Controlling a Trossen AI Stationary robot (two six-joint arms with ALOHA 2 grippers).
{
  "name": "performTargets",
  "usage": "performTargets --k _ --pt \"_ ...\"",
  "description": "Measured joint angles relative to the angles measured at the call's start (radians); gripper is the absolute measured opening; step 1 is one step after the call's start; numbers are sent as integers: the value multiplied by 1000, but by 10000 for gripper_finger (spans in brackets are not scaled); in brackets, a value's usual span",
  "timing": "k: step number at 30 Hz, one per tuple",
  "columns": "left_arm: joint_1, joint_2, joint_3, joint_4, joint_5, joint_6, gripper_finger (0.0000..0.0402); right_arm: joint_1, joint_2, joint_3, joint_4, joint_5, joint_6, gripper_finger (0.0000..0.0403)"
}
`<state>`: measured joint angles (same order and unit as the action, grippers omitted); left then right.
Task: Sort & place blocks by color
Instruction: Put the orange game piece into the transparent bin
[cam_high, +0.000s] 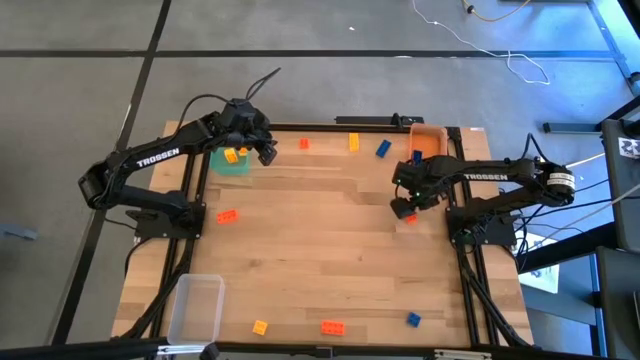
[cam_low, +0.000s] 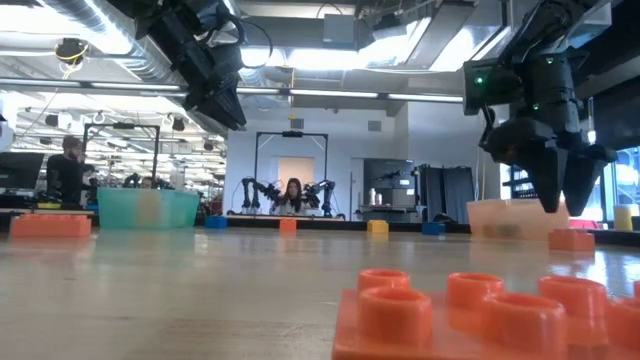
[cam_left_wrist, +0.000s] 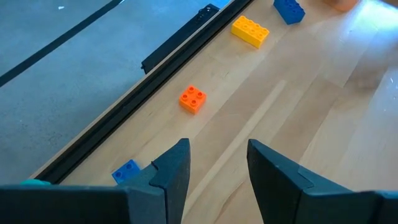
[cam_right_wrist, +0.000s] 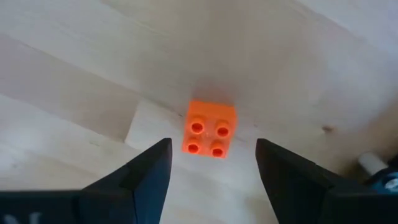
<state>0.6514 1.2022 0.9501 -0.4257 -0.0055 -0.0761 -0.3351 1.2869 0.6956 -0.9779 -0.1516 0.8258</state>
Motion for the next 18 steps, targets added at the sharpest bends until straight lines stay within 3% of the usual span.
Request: performTargets --k 18 --pt "0 0 0 0 0 0 150 19 0 0 7 -2 58 233"
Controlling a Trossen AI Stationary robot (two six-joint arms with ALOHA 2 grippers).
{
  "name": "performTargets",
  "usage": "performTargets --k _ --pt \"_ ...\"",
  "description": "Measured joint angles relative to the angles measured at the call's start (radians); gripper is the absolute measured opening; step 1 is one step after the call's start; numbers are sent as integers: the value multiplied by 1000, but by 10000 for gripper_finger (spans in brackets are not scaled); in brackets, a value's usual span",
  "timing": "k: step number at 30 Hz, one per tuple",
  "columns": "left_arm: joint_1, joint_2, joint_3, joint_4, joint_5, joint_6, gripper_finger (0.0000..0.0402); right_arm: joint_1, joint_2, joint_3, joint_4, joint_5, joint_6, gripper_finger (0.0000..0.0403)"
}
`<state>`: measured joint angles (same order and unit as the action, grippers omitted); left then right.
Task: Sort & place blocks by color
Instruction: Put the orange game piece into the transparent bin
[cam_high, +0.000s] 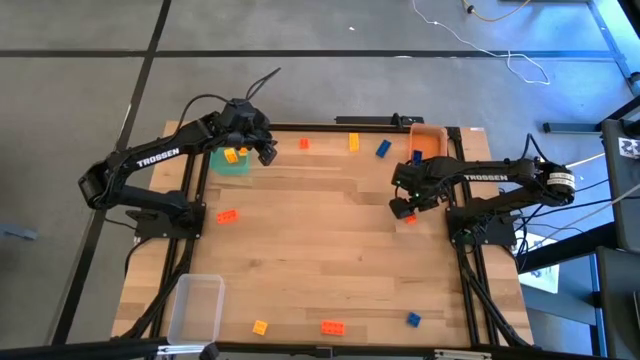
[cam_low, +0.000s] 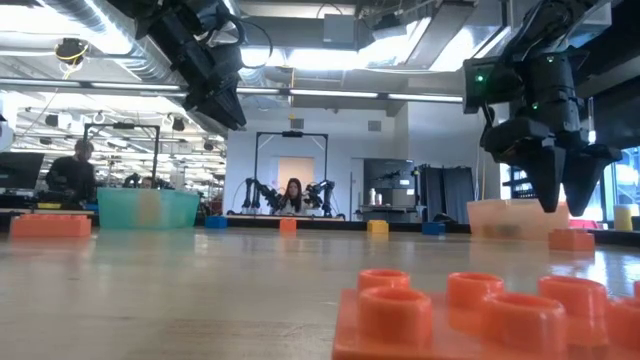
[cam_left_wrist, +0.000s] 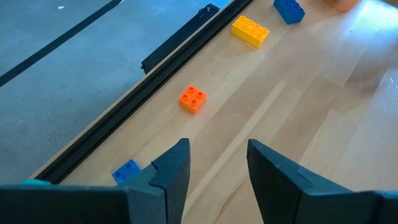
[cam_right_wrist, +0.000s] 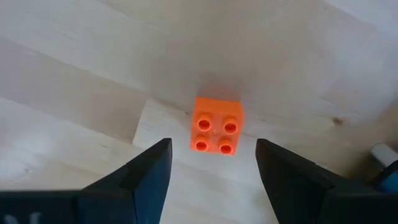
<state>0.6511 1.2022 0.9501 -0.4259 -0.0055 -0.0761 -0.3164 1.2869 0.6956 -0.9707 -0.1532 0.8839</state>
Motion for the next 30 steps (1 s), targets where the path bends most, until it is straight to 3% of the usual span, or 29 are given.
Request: performTargets --k 10,25,30 --pt "0 0 0 0 0 0 150 0 20 0 1 -28 29 233" --pt "0 0 0 0 0 0 150 0 244 0 110 -39 -81 233" --pt "0 0 0 0 0 0 150 -2 296 7 108 -57 -82 208"
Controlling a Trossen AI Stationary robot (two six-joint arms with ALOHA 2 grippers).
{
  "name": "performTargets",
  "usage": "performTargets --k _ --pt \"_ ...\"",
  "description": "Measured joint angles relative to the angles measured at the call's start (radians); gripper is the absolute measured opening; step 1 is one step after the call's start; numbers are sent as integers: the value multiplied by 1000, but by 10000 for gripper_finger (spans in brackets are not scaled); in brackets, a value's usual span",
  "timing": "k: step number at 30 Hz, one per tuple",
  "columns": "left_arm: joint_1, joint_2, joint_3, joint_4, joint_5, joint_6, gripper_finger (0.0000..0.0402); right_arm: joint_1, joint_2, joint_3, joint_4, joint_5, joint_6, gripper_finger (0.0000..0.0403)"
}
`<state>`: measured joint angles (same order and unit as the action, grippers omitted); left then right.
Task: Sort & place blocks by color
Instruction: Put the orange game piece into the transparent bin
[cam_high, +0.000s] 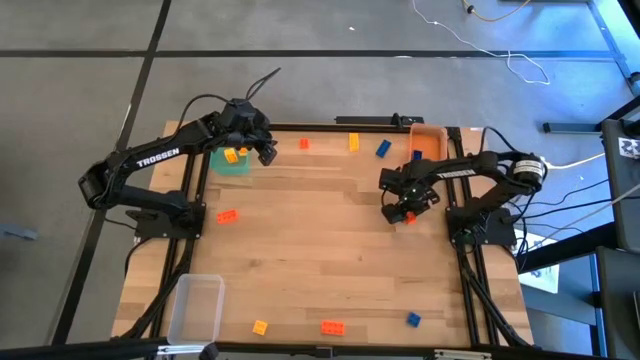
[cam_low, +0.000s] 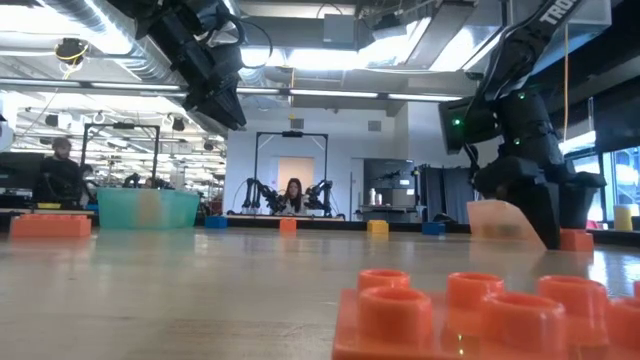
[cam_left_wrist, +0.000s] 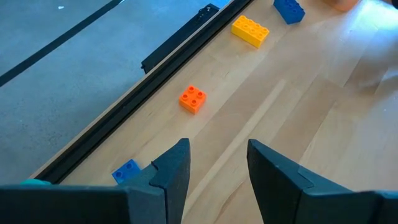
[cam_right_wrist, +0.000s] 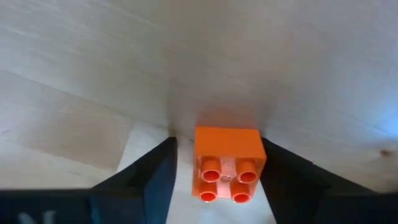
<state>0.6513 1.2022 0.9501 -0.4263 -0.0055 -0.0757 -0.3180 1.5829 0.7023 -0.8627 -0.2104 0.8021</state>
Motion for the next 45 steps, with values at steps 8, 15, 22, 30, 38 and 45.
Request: performTargets --k 8,15,22,30,38,45 --pt "0 0 0 -1 0 0 150 1 4 2 2 -6 1 140" --pt "0 0 0 -1 0 0 150 2 18 80 -1 49 -77 140" --pt "-7 0 0 0 -5 82 150 -17 14 247 76 127 -161 140" --pt "-55 0 0 5 -3 188 150 -45 13 480 180 185 -279 140" --pt "-162 0 0 84 34 362 150 -88 13 634 352 183 -357 140" --pt "-229 0 -1 208 35 316 150 -92 12 657 459 144 -569 140"
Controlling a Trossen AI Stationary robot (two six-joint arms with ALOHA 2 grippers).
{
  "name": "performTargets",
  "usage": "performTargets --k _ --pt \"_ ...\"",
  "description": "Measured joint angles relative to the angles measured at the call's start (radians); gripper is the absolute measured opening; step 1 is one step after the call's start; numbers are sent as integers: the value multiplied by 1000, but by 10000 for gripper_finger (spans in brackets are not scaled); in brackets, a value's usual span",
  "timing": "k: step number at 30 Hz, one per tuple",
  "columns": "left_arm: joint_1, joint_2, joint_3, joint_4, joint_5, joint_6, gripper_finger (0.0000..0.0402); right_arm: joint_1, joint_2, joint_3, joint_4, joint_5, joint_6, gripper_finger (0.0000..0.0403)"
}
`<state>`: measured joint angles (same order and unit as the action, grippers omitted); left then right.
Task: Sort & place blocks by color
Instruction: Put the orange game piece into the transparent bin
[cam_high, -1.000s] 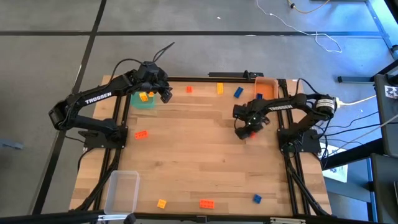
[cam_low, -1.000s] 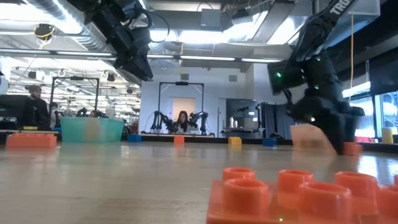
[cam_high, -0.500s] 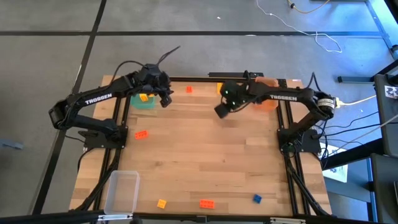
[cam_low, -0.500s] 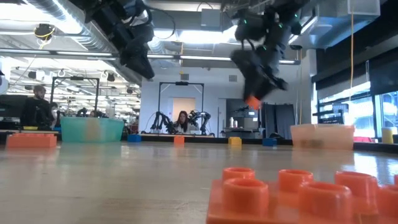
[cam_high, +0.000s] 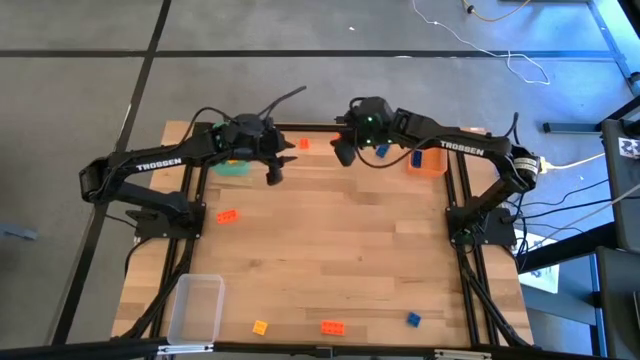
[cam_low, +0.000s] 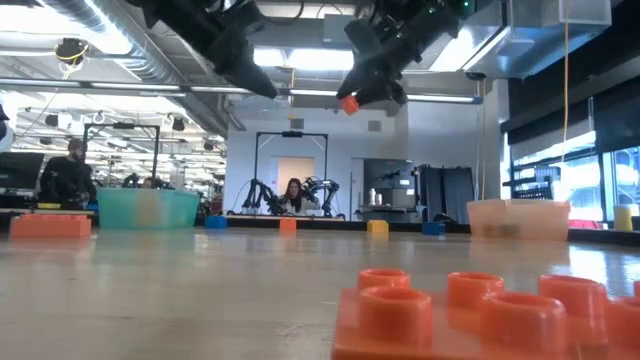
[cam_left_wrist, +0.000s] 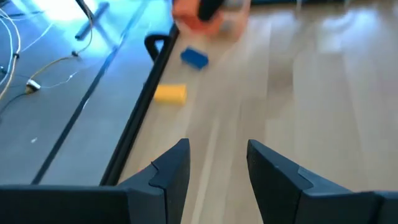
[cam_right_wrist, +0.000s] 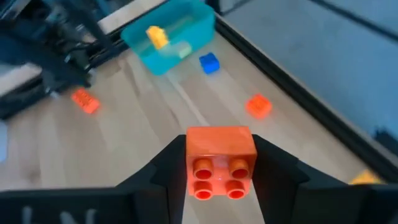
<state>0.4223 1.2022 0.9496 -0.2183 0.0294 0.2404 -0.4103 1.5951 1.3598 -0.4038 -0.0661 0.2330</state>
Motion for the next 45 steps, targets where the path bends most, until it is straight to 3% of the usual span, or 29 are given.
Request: performTargets --k 3,5,10,16,19,25,28,32,39,45 --pt "6 0 0 55 37 -75 150 4 0 0 0 -15 -110 140" --pt "17 0 0 71 84 -49 150 4 0 0 -1 -26 -185 140" --pt "11 0 0 83 120 297 150 3 0 0 1 -197 -339 140" --pt "-40 3 0 128 120 726 150 -6 0 0 -1 -445 -361 140" --pt "-67 3 0 178 120 834 150 -6 2 0 -1 -519 -369 140" --pt "-112 3 0 257 147 869 150 8 44 -1 2 -545 -369 140" --pt "-122 4 0 258 133 815 150 15 66 -2 47 -542 -359 140" --pt "-134 4 0 239 85 707 149 15 86 -2 151 -513 -274 140" --pt "-170 5 0 237 -89 777 149 -9 82 -2 256 -542 -190 140" --pt "-196 5 0 237 -99 790 149 -14 80 -1 291 -546 -184 140"
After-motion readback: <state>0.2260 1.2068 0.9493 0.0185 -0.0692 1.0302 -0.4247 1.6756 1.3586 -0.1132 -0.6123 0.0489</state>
